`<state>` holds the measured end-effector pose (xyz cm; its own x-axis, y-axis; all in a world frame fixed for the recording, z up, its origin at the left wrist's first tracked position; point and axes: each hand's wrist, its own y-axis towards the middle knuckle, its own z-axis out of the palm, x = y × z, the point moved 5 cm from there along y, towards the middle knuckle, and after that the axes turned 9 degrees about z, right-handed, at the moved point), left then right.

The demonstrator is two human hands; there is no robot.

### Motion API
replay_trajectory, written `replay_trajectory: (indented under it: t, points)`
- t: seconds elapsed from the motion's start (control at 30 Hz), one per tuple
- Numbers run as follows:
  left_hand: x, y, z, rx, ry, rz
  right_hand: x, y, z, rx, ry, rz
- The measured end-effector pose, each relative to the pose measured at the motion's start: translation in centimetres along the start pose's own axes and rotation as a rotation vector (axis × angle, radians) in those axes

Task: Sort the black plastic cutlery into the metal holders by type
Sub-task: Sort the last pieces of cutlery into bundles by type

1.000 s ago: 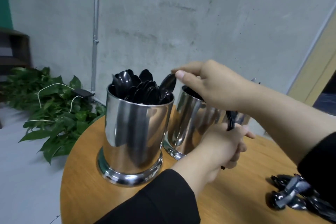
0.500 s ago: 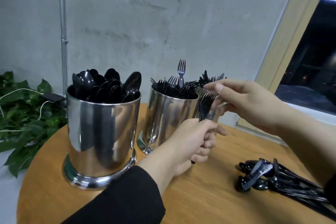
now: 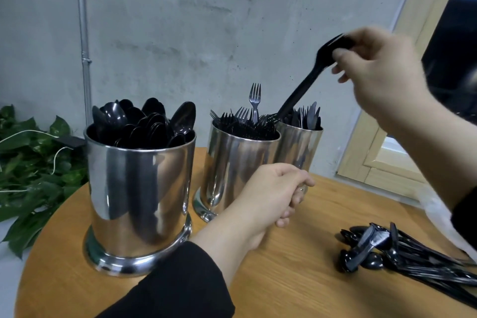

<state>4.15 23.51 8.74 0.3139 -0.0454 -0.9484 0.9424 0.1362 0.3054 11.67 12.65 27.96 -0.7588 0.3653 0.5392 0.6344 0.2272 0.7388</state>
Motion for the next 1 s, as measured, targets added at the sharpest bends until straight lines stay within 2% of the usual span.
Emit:
replay_trajectory:
  t: [0.2, 0.43, 0.63, 0.87, 1.0]
  points:
    - [0.4, 0.0, -0.4, -0.034, 0.068, -0.017, -1.3, -1.3, 5.2, 0.134, -0.163, -0.058]
    - [1.2, 0.2, 0.3, -0.021, 0.143, -0.033, -0.9, -0.7, 4.6, 0.179, -0.256, -0.113]
    - [1.1, 0.4, 0.0, -0.123, 0.207, 0.012, -1.8, -1.1, 5.1, 0.236, -0.273, -0.161]
    - [-1.1, 0.4, -1.2, -0.325, 0.720, 0.314, -1.3, -0.7, 4.7, 0.202, -0.245, -0.135]
    - [-3.7, -1.2, -1.4, -0.562, 0.832, 0.702, -1.5, -1.0, 5.6, 0.279, -0.312, -0.125]
